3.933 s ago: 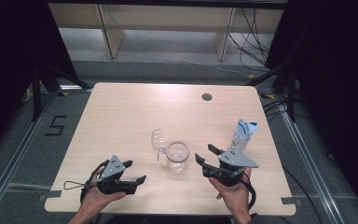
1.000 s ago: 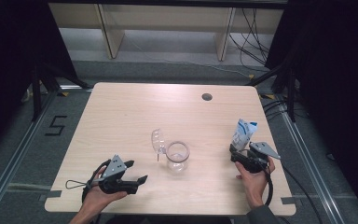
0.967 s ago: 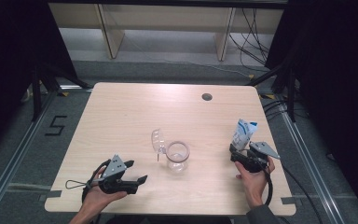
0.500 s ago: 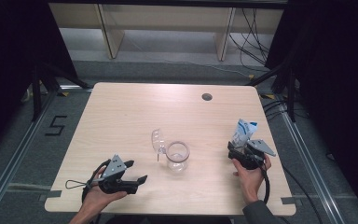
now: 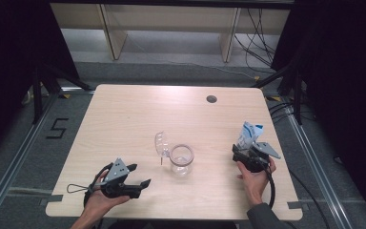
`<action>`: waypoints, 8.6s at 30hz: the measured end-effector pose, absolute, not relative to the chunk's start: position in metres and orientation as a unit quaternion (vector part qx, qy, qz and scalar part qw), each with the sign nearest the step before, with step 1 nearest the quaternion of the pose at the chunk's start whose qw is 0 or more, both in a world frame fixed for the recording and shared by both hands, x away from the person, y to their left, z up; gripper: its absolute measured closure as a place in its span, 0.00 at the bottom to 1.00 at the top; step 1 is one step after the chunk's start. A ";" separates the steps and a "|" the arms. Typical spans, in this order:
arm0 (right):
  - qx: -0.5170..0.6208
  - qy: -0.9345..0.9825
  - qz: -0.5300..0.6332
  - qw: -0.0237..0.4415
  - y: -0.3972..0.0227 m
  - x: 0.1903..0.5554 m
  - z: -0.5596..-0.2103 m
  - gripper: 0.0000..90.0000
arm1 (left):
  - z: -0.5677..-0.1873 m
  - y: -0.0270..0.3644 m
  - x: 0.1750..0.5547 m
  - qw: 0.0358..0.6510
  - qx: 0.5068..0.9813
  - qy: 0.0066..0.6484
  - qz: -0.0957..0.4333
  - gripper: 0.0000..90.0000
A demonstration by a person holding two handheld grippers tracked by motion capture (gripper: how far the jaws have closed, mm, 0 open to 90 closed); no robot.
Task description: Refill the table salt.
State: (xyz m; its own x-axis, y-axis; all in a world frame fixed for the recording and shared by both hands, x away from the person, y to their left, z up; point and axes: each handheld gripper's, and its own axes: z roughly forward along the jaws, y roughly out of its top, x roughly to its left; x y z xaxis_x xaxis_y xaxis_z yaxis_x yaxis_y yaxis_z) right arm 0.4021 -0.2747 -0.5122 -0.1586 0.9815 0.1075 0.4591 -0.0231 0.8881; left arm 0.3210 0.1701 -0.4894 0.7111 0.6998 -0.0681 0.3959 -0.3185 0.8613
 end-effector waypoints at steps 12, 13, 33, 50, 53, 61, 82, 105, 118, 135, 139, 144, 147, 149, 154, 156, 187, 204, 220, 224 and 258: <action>0.597 0.618 0.421 0.290 -0.271 0.401 -0.512 0.27 | -0.489 0.170 0.321 0.472 0.796 0.343 0.161 0.26; 0.581 0.628 0.424 0.297 -0.274 0.403 -0.513 0.28 | -0.489 0.170 0.321 0.471 0.797 0.343 0.161 0.26; 0.587 0.626 0.419 0.297 -0.275 0.404 -0.513 0.34 | -0.490 0.170 0.322 0.472 0.798 0.338 0.161 0.26; 0.608 0.601 0.421 0.303 -0.267 0.405 -0.513 0.35 | -0.490 0.170 0.321 0.471 0.799 0.338 0.161 0.26; 0.611 0.598 0.420 0.305 -0.266 0.405 -0.513 0.35 | -0.490 0.170 0.321 0.471 0.798 0.339 0.161 0.27; 0.617 0.594 0.416 0.305 -0.265 0.405 -0.513 0.35 | -0.490 0.170 0.321 0.470 0.799 0.339 0.160 0.27; 0.604 0.603 0.425 0.301 -0.268 0.407 -0.513 0.33 | -0.489 0.170 0.321 0.468 0.800 0.339 0.162 0.27; 0.593 0.602 0.424 0.327 -0.269 0.408 -0.514 0.36 | -0.488 0.170 0.320 0.468 0.800 0.338 0.162 0.27; 0.589 0.600 0.434 0.323 -0.270 0.409 -0.513 0.38 | -0.489 0.170 0.320 0.469 0.800 0.339 0.161 0.27; 0.575 0.611 0.444 0.314 -0.273 0.414 -0.511 0.44 | -0.488 0.171 0.321 0.474 0.797 0.337 0.163 0.28; 0.583 0.615 0.428 0.313 -0.271 0.414 -0.509 0.45 | -0.487 0.172 0.321 0.472 0.799 0.336 0.163 0.28; 0.573 0.623 0.439 0.300 -0.270 0.413 -0.507 0.46 | -0.487 0.173 0.320 0.469 0.799 0.340 0.165 0.28; 0.560 0.636 0.439 0.299 -0.270 0.413 -0.506 0.46 | -0.487 0.174 0.321 0.469 0.799 0.338 0.165 0.28; 0.546 0.645 0.441 0.303 -0.269 0.412 -0.505 0.46 | -0.487 0.174 0.321 0.470 0.798 0.340 0.164 0.28; 0.522 0.654 0.454 0.306 -0.264 0.409 -0.500 0.46 | -0.487 0.174 0.321 0.469 0.800 0.337 0.165 0.28; 0.509 0.663 0.455 0.308 -0.262 0.407 -0.499 0.46 | -0.487 0.175 0.321 0.469 0.800 0.337 0.165 0.28; 0.438 0.714 0.478 0.265 -0.246 0.380 -0.484 0.46 | -0.488 0.175 0.320 0.473 0.793 0.348 0.164 0.28; 0.359 0.755 0.431 0.339 -0.232 0.362 -0.474 0.47 | -0.489 0.176 0.320 0.466 0.798 0.344 0.166 0.28; 0.310 0.770 0.403 0.385 -0.220 0.359 -0.471 0.47 | -0.491 0.178 0.320 0.464 0.800 0.346 0.161 0.28; 0.312 0.767 0.402 0.390 -0.218 0.358 -0.471 0.47 | -0.492 0.178 0.320 0.466 0.797 0.350 0.158 0.28; 0.253 0.784 0.336 0.457 -0.204 0.354 -0.464 0.47 | -0.494 0.186 0.315 0.460 0.798 0.355 0.160 0.27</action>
State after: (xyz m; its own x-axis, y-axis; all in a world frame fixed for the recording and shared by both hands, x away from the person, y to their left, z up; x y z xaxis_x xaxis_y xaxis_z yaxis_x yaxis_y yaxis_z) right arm 0.3539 -0.2042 -0.4639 -0.4545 0.7038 -0.5460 0.0890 0.6457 0.7584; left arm 0.3148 0.1859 -0.4944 0.6965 0.7140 -0.0712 0.4196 -0.3249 0.8476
